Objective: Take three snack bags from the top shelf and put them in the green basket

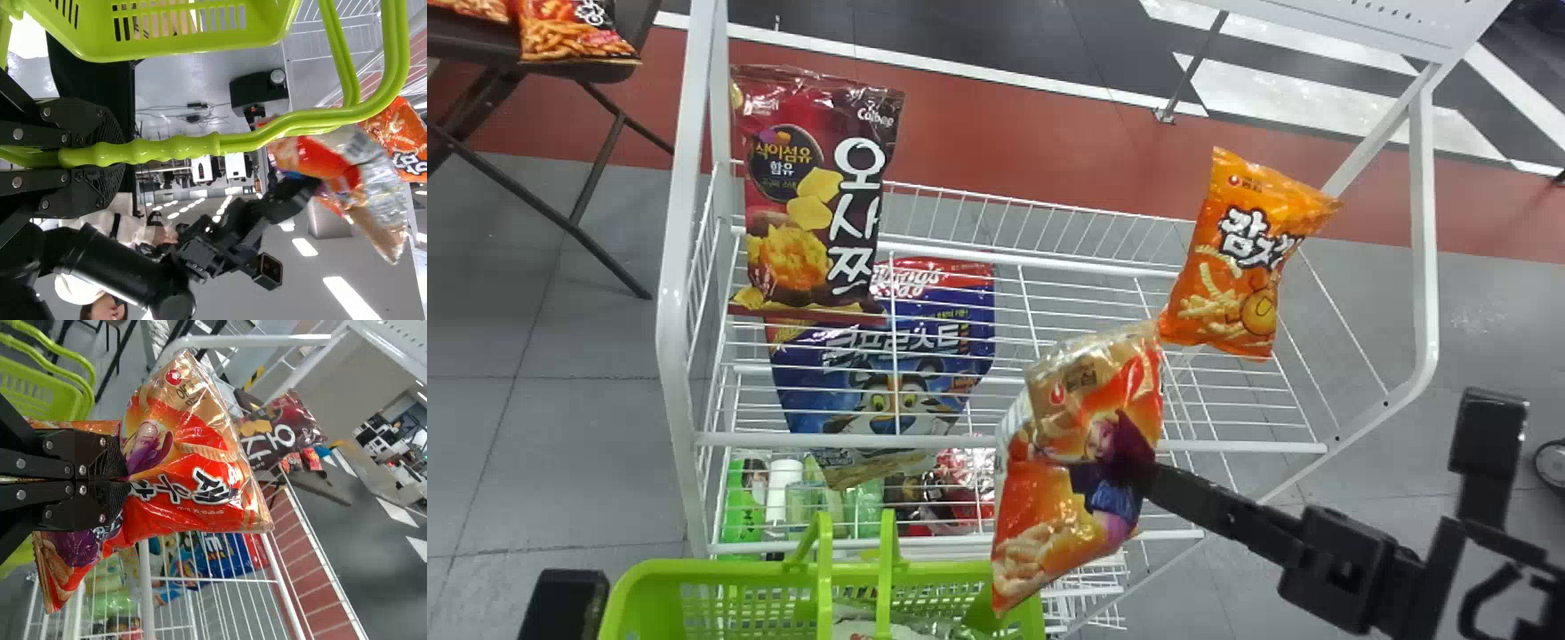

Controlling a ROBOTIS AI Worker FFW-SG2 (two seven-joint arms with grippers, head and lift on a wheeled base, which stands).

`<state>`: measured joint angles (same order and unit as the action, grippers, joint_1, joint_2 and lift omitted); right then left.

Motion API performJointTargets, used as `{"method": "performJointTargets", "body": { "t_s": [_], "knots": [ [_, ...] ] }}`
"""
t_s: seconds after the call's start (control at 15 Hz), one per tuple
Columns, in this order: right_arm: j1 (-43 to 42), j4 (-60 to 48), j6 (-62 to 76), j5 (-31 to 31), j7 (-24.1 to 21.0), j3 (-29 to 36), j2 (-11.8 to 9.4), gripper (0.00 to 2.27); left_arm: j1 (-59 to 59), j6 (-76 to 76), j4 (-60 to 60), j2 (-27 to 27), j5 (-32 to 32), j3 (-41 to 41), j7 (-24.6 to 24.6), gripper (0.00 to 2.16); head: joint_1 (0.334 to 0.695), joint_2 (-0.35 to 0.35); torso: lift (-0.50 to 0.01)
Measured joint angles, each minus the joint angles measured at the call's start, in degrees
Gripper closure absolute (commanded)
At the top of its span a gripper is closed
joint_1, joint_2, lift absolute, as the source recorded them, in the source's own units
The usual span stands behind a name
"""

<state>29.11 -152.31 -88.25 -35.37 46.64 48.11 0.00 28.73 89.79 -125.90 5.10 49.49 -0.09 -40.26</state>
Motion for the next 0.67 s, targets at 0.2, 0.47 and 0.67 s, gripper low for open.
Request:
{"method": "performJointTargets", "body": {
  "t_s": [0.2, 0.47, 0.67],
  "knots": [
    [1.92, -0.07, -0.62, -0.58, 1.43, 0.13, 0.00, 2.11, 0.01, 0.00, -0.11, -0.01, 0.00, -0.22, 0.00, 1.40, 0.695, -0.350, -0.028],
    [7.69, 4.23, -0.66, 2.03, 2.37, -7.52, 0.00, 2.11, 0.10, 0.00, -0.37, -0.01, -0.05, -0.43, 0.00, 1.40, 0.695, -0.350, -0.028],
    [10.74, 7.19, -0.65, 5.75, 2.66, -14.65, 0.00, 2.11, 0.09, 0.00, -0.62, 0.00, -0.09, -0.52, 0.01, 1.40, 0.695, -0.350, -0.028]
  ]
}}
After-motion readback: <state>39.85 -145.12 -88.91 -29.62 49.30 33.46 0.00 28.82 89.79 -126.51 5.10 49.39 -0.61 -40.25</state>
